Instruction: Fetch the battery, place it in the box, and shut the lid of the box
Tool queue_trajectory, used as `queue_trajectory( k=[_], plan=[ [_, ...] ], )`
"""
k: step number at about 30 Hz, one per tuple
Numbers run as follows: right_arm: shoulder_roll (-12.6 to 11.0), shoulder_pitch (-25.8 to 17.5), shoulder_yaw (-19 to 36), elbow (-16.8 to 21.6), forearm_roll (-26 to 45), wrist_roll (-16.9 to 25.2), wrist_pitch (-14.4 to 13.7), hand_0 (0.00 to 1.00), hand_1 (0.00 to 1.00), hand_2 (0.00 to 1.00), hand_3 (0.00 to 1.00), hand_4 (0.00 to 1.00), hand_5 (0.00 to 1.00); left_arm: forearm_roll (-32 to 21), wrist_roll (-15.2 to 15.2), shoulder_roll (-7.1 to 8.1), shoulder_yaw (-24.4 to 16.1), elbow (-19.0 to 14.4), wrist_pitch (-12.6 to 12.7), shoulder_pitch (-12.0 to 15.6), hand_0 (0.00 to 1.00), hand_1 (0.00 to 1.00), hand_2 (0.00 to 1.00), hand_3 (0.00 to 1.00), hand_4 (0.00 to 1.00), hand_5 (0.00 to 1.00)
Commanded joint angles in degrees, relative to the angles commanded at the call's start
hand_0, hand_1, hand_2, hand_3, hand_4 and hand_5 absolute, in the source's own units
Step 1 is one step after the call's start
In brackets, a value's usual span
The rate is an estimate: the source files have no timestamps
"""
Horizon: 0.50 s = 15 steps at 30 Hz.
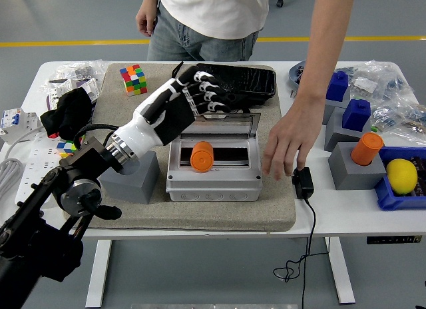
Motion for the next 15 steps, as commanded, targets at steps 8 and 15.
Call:
queue_trajectory(
  k=[8,15],
  plan=[
    [0.0,0.1,0.1,0.0,0.0,0.0,0.0,0.671,0.574,0.574,0.634,0.998,0.998,-18.3,-3.1,-0.81,-3.5,2.9,7.6,0.4,0.692,0.781,0.759,0.749,0.998,0.617],
    [0.0,0.2,0.1,0.0,0.0,0.1,0.0,0.671,0.573,0.575,0.633,0.998,0.998,-12.8,-2.6,-0.66,-4.8,2.6,8.9,0.1,0.692,0.781,0.760,0.753,0.998,0.627]
  ],
)
